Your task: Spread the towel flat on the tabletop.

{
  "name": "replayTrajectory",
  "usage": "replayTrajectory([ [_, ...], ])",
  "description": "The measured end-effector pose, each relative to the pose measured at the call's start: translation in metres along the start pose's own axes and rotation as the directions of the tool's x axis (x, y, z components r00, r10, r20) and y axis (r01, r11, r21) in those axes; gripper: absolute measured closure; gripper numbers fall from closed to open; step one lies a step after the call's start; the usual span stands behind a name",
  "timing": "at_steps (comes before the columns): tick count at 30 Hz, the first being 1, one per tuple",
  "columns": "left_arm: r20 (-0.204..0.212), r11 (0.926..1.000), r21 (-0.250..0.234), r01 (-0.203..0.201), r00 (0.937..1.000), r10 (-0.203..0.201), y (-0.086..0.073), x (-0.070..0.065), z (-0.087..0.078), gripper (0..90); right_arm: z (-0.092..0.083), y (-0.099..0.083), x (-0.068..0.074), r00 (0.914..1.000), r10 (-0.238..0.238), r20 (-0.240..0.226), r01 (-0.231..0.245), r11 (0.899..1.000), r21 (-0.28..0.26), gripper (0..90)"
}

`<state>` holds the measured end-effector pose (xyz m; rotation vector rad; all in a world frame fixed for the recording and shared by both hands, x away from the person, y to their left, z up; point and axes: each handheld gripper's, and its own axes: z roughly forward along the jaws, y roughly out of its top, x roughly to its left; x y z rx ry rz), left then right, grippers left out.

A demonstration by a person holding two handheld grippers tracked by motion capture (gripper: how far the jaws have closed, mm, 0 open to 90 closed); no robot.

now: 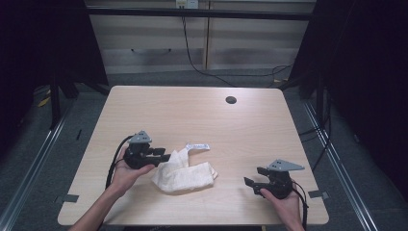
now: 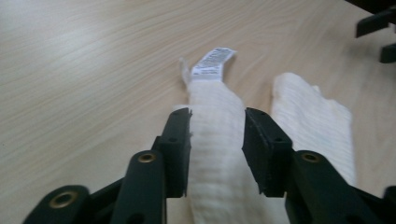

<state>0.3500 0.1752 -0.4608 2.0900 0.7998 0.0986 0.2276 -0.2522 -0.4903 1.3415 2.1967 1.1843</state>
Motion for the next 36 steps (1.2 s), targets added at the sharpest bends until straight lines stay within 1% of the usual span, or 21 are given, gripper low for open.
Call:
replayTrajectory([
  [1, -0.007, 0.9999, 0.005, 0.01, 0.9999, -0.01, 0.001, 0.003, 0.004, 63.9, 0.0, 0.0, 0.0, 1.0, -0.001, 0.0, 0.001, 1.0, 0.001, 30.7],
  [3, -0.002, 0.9994, 0.019, 0.028, 0.9996, -0.028, -0.001, 0.01, 0.012, 63.9, 0.0, -0.001, 0.0, 1.0, -0.005, -0.003, 0.005, 1.0, 0.0, 30.6],
  [5, -0.011, 0.9988, 0.038, 0.03, 0.9995, -0.03, -0.006, 0.011, 0.019, 63.5, 0.0, -0.001, 0.0, 1.0, -0.004, -0.005, 0.004, 1.0, 0.002, 30.6],
  [6, -0.027, 0.9976, 0.066, 0.02, 0.9995, -0.019, -0.009, 0.011, 0.023, 62.8, 0.0, -0.001, 0.0, 1.0, -0.006, -0.005, 0.006, 1.0, 0.003, 30.6],
  [8, -0.024, 0.997, 0.075, 0.019, 0.9996, -0.018, -0.011, 0.011, 0.026, 57.6, 0.0, -0.001, 0.001, 1.0, -0.002, -0.008, 0.002, 1.0, 0.007, 30.6],
  [10, -0.021, 0.9972, 0.072, 0.02, 0.9996, -0.019, -0.013, 0.01, 0.027, 53.1, 0.0, -0.001, 0.001, 1.0, -0.004, -0.009, 0.004, 1.0, 0.008, 30.6],
  [14, -0.01, 0.9959, 0.09, -0.006, 0.9999, 0.007, -0.015, 0.007, 0.034, 51.7, 0.001, -0.001, 0.002, 0.9998, -0.015, -0.01, 0.015, 1.0, 0.01, 30.5],
  [15, -0.015, 0.9948, 0.098, -0.027, 0.9995, 0.029, -0.016, 0.005, 0.036, 51.4, 0.001, -0.001, 0.002, 0.9998, -0.013, -0.011, 0.014, 1.0, 0.012, 30.5],
  [16, -0.019, 0.9934, 0.108, -0.04, 0.9989, 0.042, -0.016, 0.003, 0.038, 51.5, 0.002, -0.001, 0.002, 0.9999, -0.012, -0.012, 0.012, 1.0, 0.013, 30.5],
  [18, -0.004, 0.9921, 0.109, -0.061, 0.9981, 0.062, -0.017, 0.0, 0.041, 55.6, 0.001, -0.001, 0.003, 0.9999, -0.013, -0.011, 0.013, 1.0, 0.017, 30.4],
  [19, 0.001, 0.9921, 0.103, -0.07, 0.9975, 0.071, -0.016, -0.002, 0.041, 59.5, 0.001, -0.001, 0.003, 0.9998, -0.016, -0.012, 0.016, 1.0, 0.016, 30.4],
  [20, 0.013, 0.9917, 0.1, -0.081, 0.9967, 0.08, -0.016, -0.003, 0.041, 65.9, 0.001, -0.001, 0.003, 0.9998, -0.015, -0.013, 0.015, 1.0, 0.017, 30.4],
  [21, 0.015, 0.9911, 0.094, -0.094, 0.9956, 0.093, -0.015, -0.005, 0.04, 71.1, 0.001, -0.001, 0.003, 0.9998, -0.017, -0.014, 0.017, 1.0, 0.019, 30.3],
  [22, 0.015, 0.9924, 0.082, -0.091, 0.9958, 0.091, -0.015, -0.005, 0.04, 75.6, 0.001, -0.002, 0.003, 0.9997, -0.018, -0.015, 0.018, 1.0, 0.02, 30.3],
  [25, 0.024, 0.9931, 0.072, -0.093, 0.9955, 0.091, -0.013, -0.006, 0.037, 81.8, 0.001, -0.002, 0.003, 0.9997, -0.019, -0.016, 0.019, 1.0, 0.021, 30.2],
  [27, 0.021, 0.9938, 0.061, -0.093, 0.9955, 0.092, -0.012, -0.007, 0.034, 83.4, 0.002, -0.002, 0.003, 0.9997, -0.018, -0.016, 0.018, 1.0, 0.021, 30.2],
  [29, 0.027, 0.9957, 0.043, -0.081, 0.9964, 0.08, -0.01, -0.007, 0.03, 83.5, 0.002, -0.002, 0.003, 0.9998, -0.014, -0.017, 0.015, 1.0, 0.021, 30.1],
  [31, 0.029, 0.9958, 0.035, -0.085, 0.9961, 0.084, -0.009, -0.008, 0.027, 83.5, 0.003, -0.001, 0.003, 0.9998, -0.014, -0.016, 0.015, 1.0, 0.019, 30.0],
  [33, 0.039, 0.9962, -0.002, -0.087, 0.9954, 0.087, -0.004, -0.01, 0.019, 83.9, 0.003, -0.001, 0.003, 0.9998, -0.01, -0.016, 0.011, 1.0, 0.021, 30.0],
  [35, 0.044, 0.9962, -0.022, -0.084, 0.9954, 0.085, -0.002, -0.011, 0.015, 84.2, 0.003, 0.0, 0.004, 0.9998, -0.011, -0.015, 0.011, 1.0, 0.017, 30.0],
  [36, 0.04, 0.9954, -0.028, -0.092, 0.9949, 0.093, -0.001, -0.013, 0.012, 84.3, 0.004, 0.001, 0.004, 0.9998, -0.012, -0.017, 0.012, 1.0, 0.013, 30.0],
])
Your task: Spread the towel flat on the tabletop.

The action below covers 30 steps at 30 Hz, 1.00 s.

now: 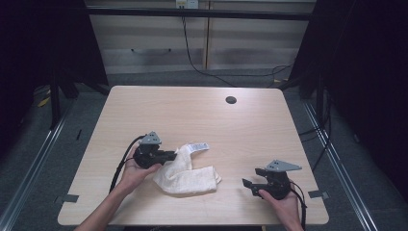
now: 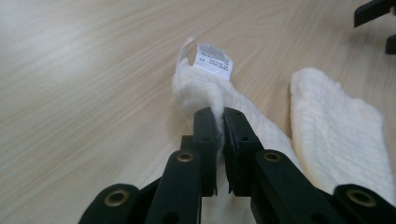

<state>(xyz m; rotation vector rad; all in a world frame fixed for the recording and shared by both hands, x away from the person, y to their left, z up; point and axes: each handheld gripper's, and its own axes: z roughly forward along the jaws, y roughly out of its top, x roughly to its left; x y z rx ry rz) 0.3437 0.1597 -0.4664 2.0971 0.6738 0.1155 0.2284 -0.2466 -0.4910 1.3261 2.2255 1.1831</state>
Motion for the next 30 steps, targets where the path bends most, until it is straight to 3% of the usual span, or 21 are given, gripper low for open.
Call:
replayTrajectory([
  [7, 0.001, 0.9994, -0.034, -0.006, 1.0, 0.006, 0.004, -0.004, -0.007, 84.7, 0.007, 0.017, 0.012, 0.9986, -0.032, -0.042, 0.032, 0.999, -0.013, 36.5],
  [9, -0.001, 0.9995, -0.03, -0.011, 0.9999, 0.011, 0.004, -0.004, -0.006, 84.7, 0.019, 0.032, 0.022, 0.9939, -0.067, -0.088, 0.064, 0.997, -0.032, 44.4],
  [14, -0.005, 0.9995, -0.027, -0.015, 0.9999, 0.014, 0.004, -0.004, -0.006, 84.7, 0.056, 0.058, 0.036, 0.9774, -0.111, -0.18, 0.11, 0.994, -0.011, 53.2],
  [15, -0.005, 0.9995, -0.027, -0.015, 0.9999, 0.014, 0.004, -0.004, -0.006, 84.7, 0.056, 0.058, 0.036, 0.9774, -0.111, -0.18, 0.11, 0.994, -0.011, 53.2],
  [16, -0.009, 0.9995, -0.029, -0.01, 0.9999, 0.01, 0.004, -0.003, -0.007, 84.7, 0.071, 0.064, 0.039, 0.9701, -0.112, -0.215, 0.116, 0.993, 0.007, 51.4],
  [19, -0.005, 0.9995, -0.03, -0.009, 0.9999, 0.009, 0.003, -0.002, -0.008, 84.7, 0.089, 0.069, 0.044, 0.9582, -0.109, -0.265, 0.123, 0.992, 0.037, 48.9],
  [24, -0.018, 0.9994, -0.035, -0.002, 0.9998, 0.002, 0.002, -0.003, -0.007, 84.7, 0.099, 0.068, 0.049, 0.9431, -0.095, -0.319, 0.122, 0.99, 0.065, 52.7],
  [27, -0.018, 0.9997, -0.024, 0.0, 0.9998, 0.0, 0.0, -0.002, -0.005, 84.6, 0.098, 0.067, 0.047, 0.9477, -0.084, -0.308, 0.11, 0.992, 0.066, 65.4],
  [30, -0.017, 0.9998, -0.022, -0.002, 0.9999, 0.001, -0.001, -0.002, -0.004, 84.6, 0.095, 0.066, 0.044, 0.9463, -0.066, -0.316, 0.09, 0.994, 0.064, 78.9],
])
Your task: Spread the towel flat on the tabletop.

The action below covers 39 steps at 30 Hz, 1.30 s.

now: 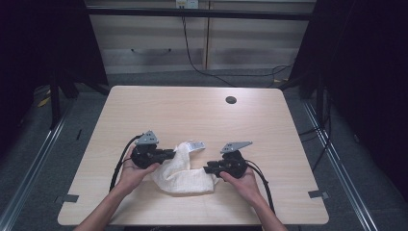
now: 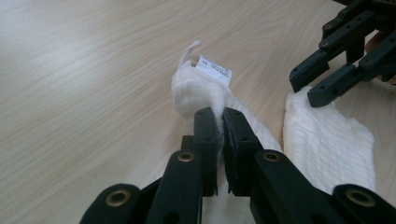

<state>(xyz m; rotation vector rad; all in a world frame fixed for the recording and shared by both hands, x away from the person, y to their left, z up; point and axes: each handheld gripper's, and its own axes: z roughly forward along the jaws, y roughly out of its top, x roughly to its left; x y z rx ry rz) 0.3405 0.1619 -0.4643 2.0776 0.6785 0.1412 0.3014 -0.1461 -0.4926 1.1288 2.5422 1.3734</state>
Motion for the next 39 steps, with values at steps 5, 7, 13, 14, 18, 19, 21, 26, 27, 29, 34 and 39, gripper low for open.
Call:
replayTrajectory([
  [5, -0.004, 0.9999, -0.012, 0.005, 1.0, -0.005, 0.001, 0.001, -0.002, 84.7, -0.003, 0.002, 0.001, 1.0, -0.005, -0.006, 0.005, 1.0, -0.014, 87.8],
  [7, -0.006, 0.9998, -0.019, 0.007, 1.0, -0.007, 0.001, 0.003, -0.005, 84.7, -0.008, 0.006, 0.002, 1.0, -0.006, -0.001, 0.006, 1.0, -0.028, 88.0],
  [13, -0.029, 0.997, -0.072, 0.028, 0.9991, -0.031, 0.004, 0.01, -0.019, 85.0, -0.034, 0.019, -0.003, 0.999, -0.017, 0.042, 0.021, 0.996, -0.091, 88.3],
  [14, -0.034, 0.9959, -0.085, 0.031, 0.9988, -0.034, 0.005, 0.01, -0.022, 85.2, -0.039, 0.022, -0.004, 0.9986, -0.019, 0.05, 0.024, 0.994, -0.107, 88.3],
  [18, -0.057, 0.9918, -0.124, 0.033, 0.9975, -0.04, 0.008, 0.012, -0.034, 85.4, -0.057, 0.03, -0.006, 0.995, -0.03, 0.095, 0.045, 0.986, -0.162, 88.3],
  [19, -0.058, 0.9909, -0.129, 0.039, 0.9972, -0.047, 0.009, 0.012, -0.035, 85.5, -0.063, 0.032, -0.005, 0.9931, -0.037, 0.112, 0.056, 0.984, -0.172, 88.3],
  [21, -0.068, 0.9901, -0.135, 0.041, 0.9964, -0.051, 0.009, 0.013, -0.039, 85.6, -0.07, 0.032, -0.004, 0.99, -0.045, 0.133, 0.069, 0.981, -0.18, 88.4],
  [26, -0.092, 0.9953, -0.081, 0.054, 0.9939, -0.061, 0.001, 0.012, -0.035, 85.7, -0.077, 0.018, -0.006, 0.9833, -0.046, 0.176, 0.071, 0.989, -0.133, 88.4],
  [27, -0.086, 0.9964, -0.065, 0.054, 0.9945, -0.059, 0.0, 0.011, -0.033, 85.6, -0.075, 0.013, -0.008, 0.9831, -0.046, 0.177, 0.067, 0.991, -0.115, 88.4],
  [29, -0.088, 0.9982, -0.039, 0.046, 0.9949, -0.049, -0.003, 0.009, -0.03, 85.6, -0.072, 0.002, -0.01, 0.9835, -0.037, 0.177, 0.052, 0.995, -0.081, 88.4],
  [34, -0.079, 0.9961, 0.081, 0.035, 0.9965, -0.029, -0.022, 0.001, -0.013, 84.7, -0.057, -0.023, -0.01, 0.9857, -0.027, 0.167, 0.023, 0.999, 0.024, 88.2],
  [39, -0.078, 0.9916, 0.123, 0.04, 0.9965, -0.03, -0.033, -0.001, -0.01, 78.3, -0.048, -0.036, -0.008, 0.9867, -0.027, 0.16, 0.015, 0.997, 0.077, 86.8],
])
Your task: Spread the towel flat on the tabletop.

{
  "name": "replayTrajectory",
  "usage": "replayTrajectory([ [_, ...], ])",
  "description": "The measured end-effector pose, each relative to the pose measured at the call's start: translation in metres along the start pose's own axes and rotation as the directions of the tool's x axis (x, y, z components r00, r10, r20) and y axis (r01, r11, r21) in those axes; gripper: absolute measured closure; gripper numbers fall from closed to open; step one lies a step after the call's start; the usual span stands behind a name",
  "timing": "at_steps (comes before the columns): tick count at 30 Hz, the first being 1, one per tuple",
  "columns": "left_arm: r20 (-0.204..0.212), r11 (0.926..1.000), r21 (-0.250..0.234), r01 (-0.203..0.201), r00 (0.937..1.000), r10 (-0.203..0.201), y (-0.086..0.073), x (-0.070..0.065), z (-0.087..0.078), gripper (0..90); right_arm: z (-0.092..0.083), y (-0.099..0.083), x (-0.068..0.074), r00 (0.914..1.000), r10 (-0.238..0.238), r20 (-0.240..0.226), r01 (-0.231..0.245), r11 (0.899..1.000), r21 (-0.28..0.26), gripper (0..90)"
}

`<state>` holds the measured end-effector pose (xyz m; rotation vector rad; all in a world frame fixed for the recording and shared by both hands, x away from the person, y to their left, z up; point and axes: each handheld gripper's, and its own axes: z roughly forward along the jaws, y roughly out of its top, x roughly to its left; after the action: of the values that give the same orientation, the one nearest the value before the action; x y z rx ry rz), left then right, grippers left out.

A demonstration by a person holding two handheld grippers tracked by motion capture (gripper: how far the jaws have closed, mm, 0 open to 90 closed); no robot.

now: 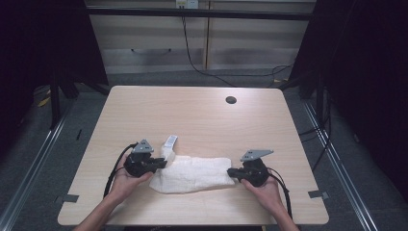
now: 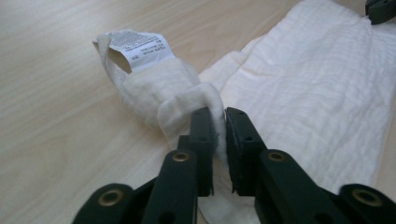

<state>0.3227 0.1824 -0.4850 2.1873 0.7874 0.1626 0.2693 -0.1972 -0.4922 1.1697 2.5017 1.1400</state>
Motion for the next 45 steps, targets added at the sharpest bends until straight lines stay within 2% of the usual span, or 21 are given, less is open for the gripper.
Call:
replayTrajectory([
  [5, -0.001, 0.9998, 0.012, 0.014, 0.9999, -0.014, -0.005, 0.003, 0.0, 69.6, 0.001, 0.001, -0.002, 1.0, 0.007, -0.001, -0.007, 1.0, -0.005, 80.4],
  [9, -0.008, 0.9994, 0.026, 0.023, 0.9997, -0.023, -0.015, 0.006, 0.0, 59.9, -0.008, 0.011, -0.011, 0.9994, 0.034, -0.001, -0.034, 0.996, -0.08, 76.9],
  [10, -0.008, 0.9994, 0.026, 0.023, 0.9997, -0.023, -0.015, 0.006, 0.0, 59.1, -0.008, 0.011, -0.011, 0.9994, 0.034, -0.001, -0.034, 0.996, -0.08, 76.9],
  [11, -0.005, 0.9992, 0.024, 0.031, 0.9995, -0.031, -0.016, 0.007, 0.0, 58.9, -0.007, 0.022, -0.019, 0.999, 0.044, 0.011, -0.042, 0.994, -0.098, 71.6],
  [17, -0.005, 0.9994, 0.025, 0.024, 0.9997, -0.024, -0.016, 0.009, 0.001, 57.3, 0.021, 0.05, -0.033, 0.9988, 0.047, 0.013, -0.046, 0.995, -0.085, 65.6],
  [20, -0.003, 0.9993, 0.018, 0.034, 0.9994, -0.034, -0.016, 0.009, 0.002, 57.3, 0.037, 0.059, -0.039, 0.9983, 0.057, 0.014, -0.056, 0.995, -0.088, 64.1],
  [25, -0.003, 0.9995, 0.02, 0.025, 0.9997, -0.025, -0.017, 0.009, 0.002, 57.2, 0.055, 0.057, -0.042, 0.998, 0.049, 0.04, -0.048, 0.998, -0.036, 60.2],
  [29, -0.002, 0.9995, 0.022, 0.024, 0.9997, -0.024, -0.016, 0.009, 0.001, 57.2, 0.06, 0.055, -0.047, 0.9965, 0.046, 0.07, -0.044, 0.999, -0.032, 56.1],
  [30, -0.002, 0.9995, 0.022, 0.025, 0.9997, -0.025, -0.016, 0.009, 0.001, 57.2, 0.06, 0.054, -0.047, 0.9958, 0.039, 0.083, -0.036, 0.999, -0.031, 56.2],
  [32, 0.003, 0.9993, 0.016, 0.034, 0.9994, -0.034, -0.017, 0.009, 0.002, 57.2, 0.06, 0.053, -0.048, 0.997, 0.038, 0.068, -0.036, 0.999, -0.032, 59.1],
  [33, 0.004, 0.9992, 0.014, 0.038, 0.9993, -0.038, -0.017, 0.009, 0.002, 57.1, 0.06, 0.053, -0.048, 0.9973, 0.038, 0.064, -0.036, 0.999, -0.033, 64.1],
  [34, 0.004, 0.9992, 0.014, 0.038, 0.9993, -0.038, -0.017, 0.009, 0.002, 57.0, 0.06, 0.053, -0.048, 0.9973, 0.038, 0.064, -0.036, 0.999, -0.033, 64.1],
  [35, 0.005, 0.9991, 0.013, 0.042, 0.9991, -0.042, -0.017, 0.009, 0.001, 56.4, 0.06, 0.053, -0.047, 0.998, 0.031, 0.054, -0.03, 0.999, -0.031, 73.1],
  [36, 0.008, 0.9992, 0.009, 0.039, 0.9992, -0.039, -0.017, 0.01, 0.0, 55.8, 0.06, 0.053, -0.046, 0.9979, 0.033, 0.057, -0.031, 0.999, -0.032, 78.2],
  [38, 0.012, 0.999, -0.007, 0.044, 0.999, -0.044, -0.016, 0.01, -0.003, 52.6, 0.057, 0.054, -0.046, 0.998, 0.047, 0.042, -0.045, 0.997, -0.055, 83.7],
  [43, 0.029, 0.9951, -0.075, 0.065, 0.9976, -0.063, -0.015, 0.016, -0.014, 48.3, 0.043, 0.057, -0.047, 0.9973, 0.057, 0.047, -0.052, 0.994, -0.097, 85.4],
  [45, 0.029, 0.9936, -0.087, 0.072, 0.9971, -0.07, -0.015, 0.018, -0.016, 47.9, 0.037, 0.057, -0.048, 0.9968, 0.064, 0.049, -0.058, 0.991, -0.119, 85.6],
])
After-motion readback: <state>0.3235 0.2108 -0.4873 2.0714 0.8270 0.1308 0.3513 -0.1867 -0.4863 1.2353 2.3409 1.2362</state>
